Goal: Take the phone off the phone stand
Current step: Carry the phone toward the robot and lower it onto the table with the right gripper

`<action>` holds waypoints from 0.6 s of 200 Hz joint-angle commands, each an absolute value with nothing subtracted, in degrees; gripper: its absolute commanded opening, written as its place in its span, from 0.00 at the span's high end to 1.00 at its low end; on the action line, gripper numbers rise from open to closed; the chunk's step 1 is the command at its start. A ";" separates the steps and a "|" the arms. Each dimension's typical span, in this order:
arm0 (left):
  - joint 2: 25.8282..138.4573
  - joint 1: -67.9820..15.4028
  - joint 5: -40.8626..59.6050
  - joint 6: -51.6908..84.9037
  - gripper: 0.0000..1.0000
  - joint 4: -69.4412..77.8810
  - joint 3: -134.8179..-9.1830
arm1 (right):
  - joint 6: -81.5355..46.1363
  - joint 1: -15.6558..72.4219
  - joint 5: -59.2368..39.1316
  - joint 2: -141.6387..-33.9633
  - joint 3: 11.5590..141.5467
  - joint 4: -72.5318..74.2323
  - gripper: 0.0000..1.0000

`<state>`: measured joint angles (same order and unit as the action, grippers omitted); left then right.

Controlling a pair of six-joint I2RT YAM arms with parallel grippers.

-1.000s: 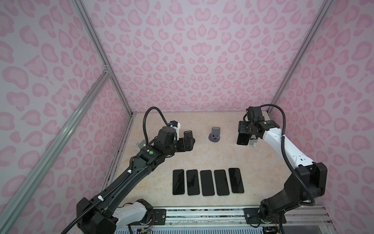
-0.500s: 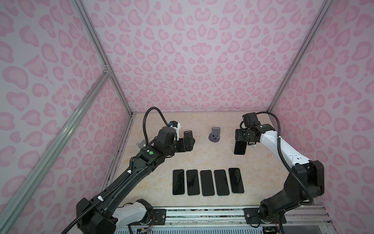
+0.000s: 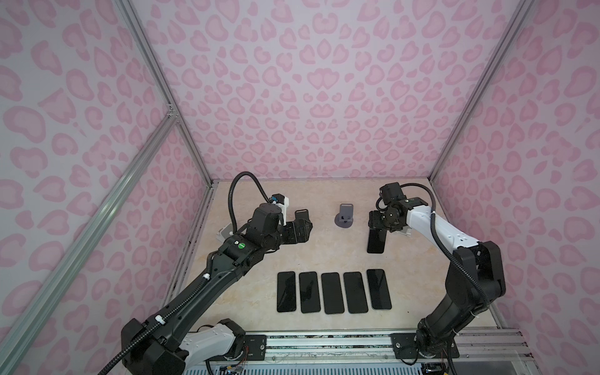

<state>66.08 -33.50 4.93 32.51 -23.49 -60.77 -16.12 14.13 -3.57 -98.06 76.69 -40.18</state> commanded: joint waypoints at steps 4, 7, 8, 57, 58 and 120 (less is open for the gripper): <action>66.18 -33.56 4.69 32.26 0.03 -21.74 -60.71 | -15.82 14.22 -4.39 -99.81 77.73 -40.43 0.49; 66.18 -33.57 4.55 32.26 0.03 -21.75 -60.65 | -15.82 14.24 -4.46 -100.05 77.84 -40.42 0.49; 66.18 -33.57 4.56 32.26 0.03 -21.73 -60.69 | -15.82 14.24 -4.52 -100.12 77.86 -40.42 0.49; 66.96 -33.50 4.84 32.24 0.03 -21.71 -60.74 | -16.08 14.24 -5.59 -104.37 80.42 -40.36 0.50; 66.97 -33.54 4.79 32.21 0.03 -21.71 -60.74 | -16.08 14.19 -5.61 -104.43 80.46 -40.39 0.50; 66.67 -33.48 4.75 32.00 0.03 -21.86 -60.82 | -16.78 14.07 -7.51 -109.06 80.36 -38.62 0.51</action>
<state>66.83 -33.50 4.95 32.51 -23.49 -60.77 -16.08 14.09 -6.37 -108.01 80.97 -39.68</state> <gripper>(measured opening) 0.963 0.714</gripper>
